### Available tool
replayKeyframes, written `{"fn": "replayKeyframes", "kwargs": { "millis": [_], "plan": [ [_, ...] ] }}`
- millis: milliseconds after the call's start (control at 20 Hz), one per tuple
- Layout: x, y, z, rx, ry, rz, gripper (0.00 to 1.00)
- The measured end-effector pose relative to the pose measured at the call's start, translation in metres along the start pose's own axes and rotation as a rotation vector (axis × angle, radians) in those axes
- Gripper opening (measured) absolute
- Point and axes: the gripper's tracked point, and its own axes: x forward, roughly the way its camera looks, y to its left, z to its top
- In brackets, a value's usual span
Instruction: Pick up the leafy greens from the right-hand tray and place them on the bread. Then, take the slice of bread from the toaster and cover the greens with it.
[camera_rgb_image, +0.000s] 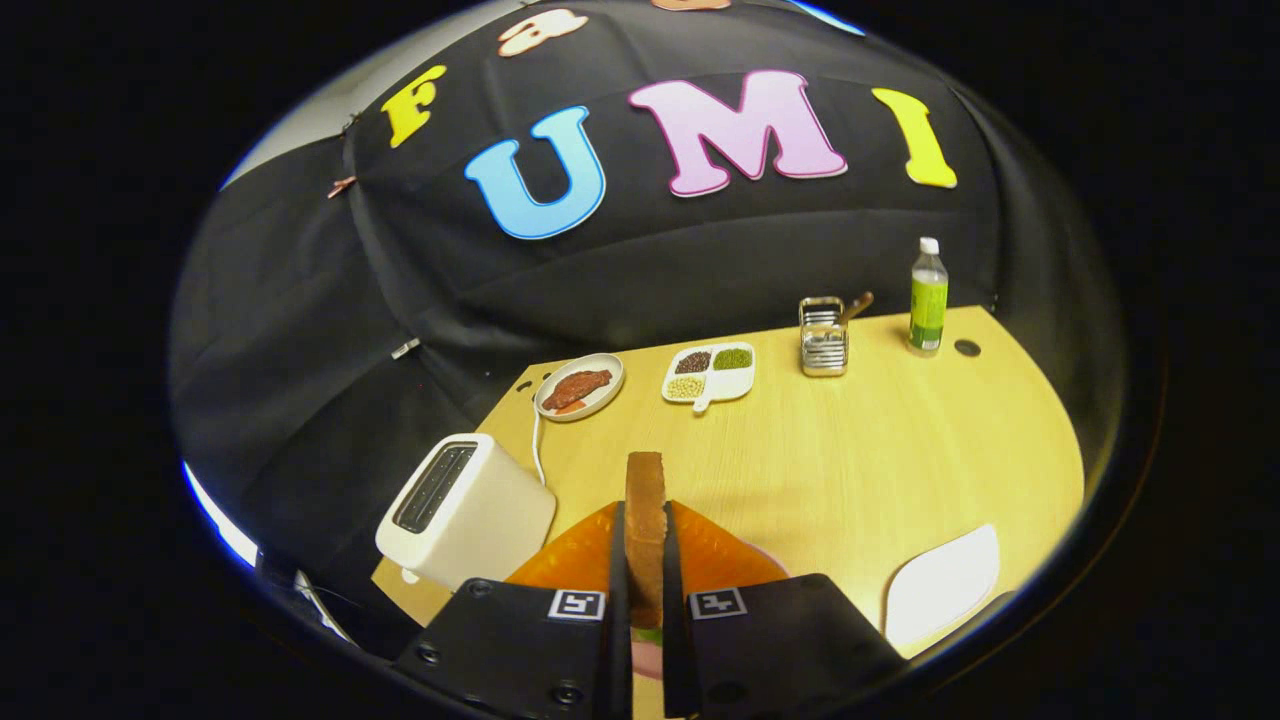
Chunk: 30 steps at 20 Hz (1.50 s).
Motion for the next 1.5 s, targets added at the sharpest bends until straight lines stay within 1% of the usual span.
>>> {"fn": "replayKeyframes", "kwargs": {
  "millis": [250,400,500,550,650,700,900,950,1050,1100,1250,1350,1400,1450,1500],
  "plan": [
    [0.014,0.011,-0.039,0.096,0.057,0.022,0.16],
    [0.026,0.005,-0.061,0.159,0.066,0.033,0.16],
    [0.032,-0.017,-0.08,0.178,0.078,0.002,0.16],
    [0.035,-0.031,-0.091,0.178,0.091,-0.03,0.16],
    [0.038,-0.059,-0.102,0.147,0.098,-0.092,0.16],
    [0.04,-0.07,-0.106,0.12,0.104,-0.109,0.16],
    [0.046,-0.086,-0.121,0.001,0.122,-0.139,0.16],
    [0.048,-0.09,-0.122,-0.034,0.121,-0.155,0.19],
    [0.048,-0.103,-0.126,-0.108,0.126,-0.193,0.44],
    [0.047,-0.11,-0.123,-0.149,0.118,-0.217,0.51],
    [0.045,-0.111,-0.121,-0.23,0.12,-0.212,0.72],
    [0.045,-0.11,-0.12,-0.276,0.114,-0.224,0.77],
    [0.043,-0.115,-0.117,-0.304,0.108,-0.244,0.8],
    [0.042,-0.116,-0.113,-0.313,0.101,-0.248,0.87],
    [0.041,-0.115,-0.111,-0.306,0.096,-0.244,1.0]
  ]
}}
